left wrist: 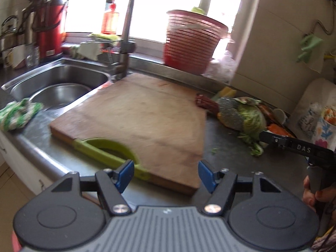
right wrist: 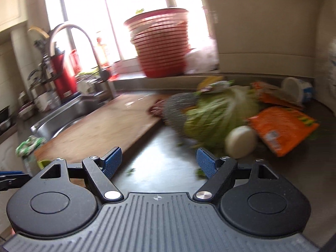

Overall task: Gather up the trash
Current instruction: 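Move both open tools back to the trash heap on the counter, then grasp the white round disc with the left tool while the right tool grasps an orange snack wrapper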

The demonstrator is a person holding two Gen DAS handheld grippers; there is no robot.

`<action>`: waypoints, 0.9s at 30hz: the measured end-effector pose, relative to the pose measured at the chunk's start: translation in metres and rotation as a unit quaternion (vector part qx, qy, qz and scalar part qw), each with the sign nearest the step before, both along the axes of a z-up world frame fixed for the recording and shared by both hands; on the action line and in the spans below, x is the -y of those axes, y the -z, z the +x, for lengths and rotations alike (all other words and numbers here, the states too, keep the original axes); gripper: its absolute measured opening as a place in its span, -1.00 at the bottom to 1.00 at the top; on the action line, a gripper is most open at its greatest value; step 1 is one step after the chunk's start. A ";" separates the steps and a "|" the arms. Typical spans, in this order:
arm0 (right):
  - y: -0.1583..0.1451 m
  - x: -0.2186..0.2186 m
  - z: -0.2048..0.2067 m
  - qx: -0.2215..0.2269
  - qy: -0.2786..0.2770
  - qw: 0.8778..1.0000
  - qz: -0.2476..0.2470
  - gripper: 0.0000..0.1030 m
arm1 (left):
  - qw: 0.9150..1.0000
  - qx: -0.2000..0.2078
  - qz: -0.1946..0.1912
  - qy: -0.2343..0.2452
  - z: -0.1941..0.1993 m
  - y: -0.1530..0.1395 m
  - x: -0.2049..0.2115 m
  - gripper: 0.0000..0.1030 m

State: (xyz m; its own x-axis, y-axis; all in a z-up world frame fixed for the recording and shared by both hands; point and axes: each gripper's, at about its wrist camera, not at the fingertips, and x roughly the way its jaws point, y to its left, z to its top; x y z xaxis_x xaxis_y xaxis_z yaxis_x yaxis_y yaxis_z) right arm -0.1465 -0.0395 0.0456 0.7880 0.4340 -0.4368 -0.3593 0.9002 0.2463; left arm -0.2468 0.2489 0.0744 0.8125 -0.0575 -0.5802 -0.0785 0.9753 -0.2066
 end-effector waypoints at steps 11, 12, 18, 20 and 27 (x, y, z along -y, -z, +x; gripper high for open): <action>0.002 0.068 0.027 0.023 0.091 0.996 0.009 0.93 | 0.999 0.000 0.006 0.038 0.022 -0.008 0.053 0.31; 0.002 0.072 0.036 0.025 0.100 0.995 0.008 0.93 | 0.999 0.000 0.007 0.040 0.024 -0.009 0.057 0.31; 0.017 0.106 0.055 -0.008 0.153 0.988 0.029 0.93 | 0.999 0.003 0.010 0.045 0.029 -0.010 0.079 0.31; 0.025 0.115 0.051 -0.015 0.166 0.986 0.025 0.92 | 0.999 -0.001 0.013 0.046 0.030 -0.009 0.086 0.31; 0.043 0.129 0.054 -0.054 0.141 0.987 0.059 0.70 | 0.999 -0.012 0.015 0.044 0.034 -0.003 0.102 0.31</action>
